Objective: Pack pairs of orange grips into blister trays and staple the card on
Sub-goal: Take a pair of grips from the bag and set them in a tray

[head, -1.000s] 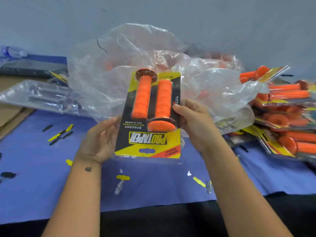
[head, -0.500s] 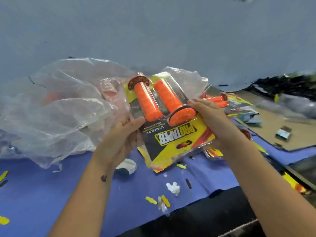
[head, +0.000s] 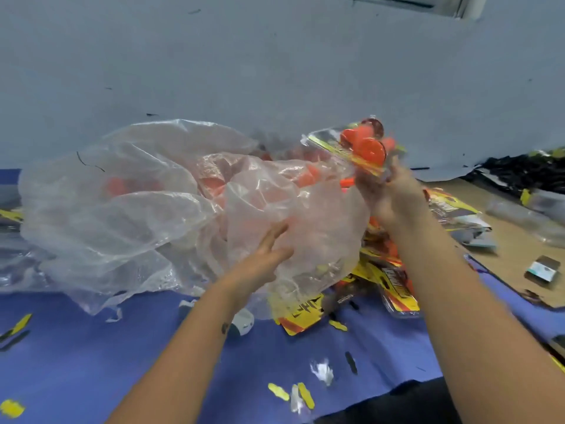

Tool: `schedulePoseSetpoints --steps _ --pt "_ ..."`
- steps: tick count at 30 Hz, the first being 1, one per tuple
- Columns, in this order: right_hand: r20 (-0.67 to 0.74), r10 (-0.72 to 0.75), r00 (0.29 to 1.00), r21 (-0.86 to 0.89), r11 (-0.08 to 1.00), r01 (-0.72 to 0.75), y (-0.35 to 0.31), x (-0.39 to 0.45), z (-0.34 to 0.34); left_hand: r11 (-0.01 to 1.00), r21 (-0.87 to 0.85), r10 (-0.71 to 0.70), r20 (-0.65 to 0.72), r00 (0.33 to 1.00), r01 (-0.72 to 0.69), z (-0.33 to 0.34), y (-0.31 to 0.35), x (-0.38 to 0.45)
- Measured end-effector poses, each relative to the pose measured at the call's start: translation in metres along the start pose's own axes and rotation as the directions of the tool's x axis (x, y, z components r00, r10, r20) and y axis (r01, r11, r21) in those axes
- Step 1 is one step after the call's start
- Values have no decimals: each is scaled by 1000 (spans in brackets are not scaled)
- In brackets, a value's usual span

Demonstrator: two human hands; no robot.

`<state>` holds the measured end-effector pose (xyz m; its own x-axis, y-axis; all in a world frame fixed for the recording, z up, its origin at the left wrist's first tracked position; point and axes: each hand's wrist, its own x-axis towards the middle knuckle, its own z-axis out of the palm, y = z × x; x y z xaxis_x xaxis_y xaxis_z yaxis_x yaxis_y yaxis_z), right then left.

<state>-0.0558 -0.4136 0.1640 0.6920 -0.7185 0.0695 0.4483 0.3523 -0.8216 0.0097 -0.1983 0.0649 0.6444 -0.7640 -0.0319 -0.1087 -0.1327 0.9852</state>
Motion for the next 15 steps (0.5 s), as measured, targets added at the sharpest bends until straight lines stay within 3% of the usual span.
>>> schedulePoseSetpoints --steps 2,3,5,7,8,10,13,15 --pt "-118 62 991 -72 995 -71 18 -1 18 997 45 -64 -16 998 64 0 -10 1" --pt "-162 24 987 -248 967 -64 33 -6 28 994 63 -93 -21 995 94 -2 -15 0" --pt "-188 -283 940 -637 764 102 68 -25 46 987 59 -145 -65 987 149 -4 -23 -2" --pt "48 -580 813 -796 469 382 102 -58 58 985 -38 -172 -120 978 169 -7 -27 -6" --pt "176 -633 754 -799 356 485 117 -74 67 983 -97 -168 -150 974 155 -10 -27 -10" --pt "380 -601 703 -752 242 613 146 -98 85 987 -151 -90 -260 962 51 -20 -26 -23" --pt "565 -525 637 -657 181 732 181 -124 109 983 -156 6 -519 855 -102 -51 -31 -50" --pt "640 -480 600 -583 206 786 203 -140 125 937 -242 44 -633 773 -252 -77 -43 -69"
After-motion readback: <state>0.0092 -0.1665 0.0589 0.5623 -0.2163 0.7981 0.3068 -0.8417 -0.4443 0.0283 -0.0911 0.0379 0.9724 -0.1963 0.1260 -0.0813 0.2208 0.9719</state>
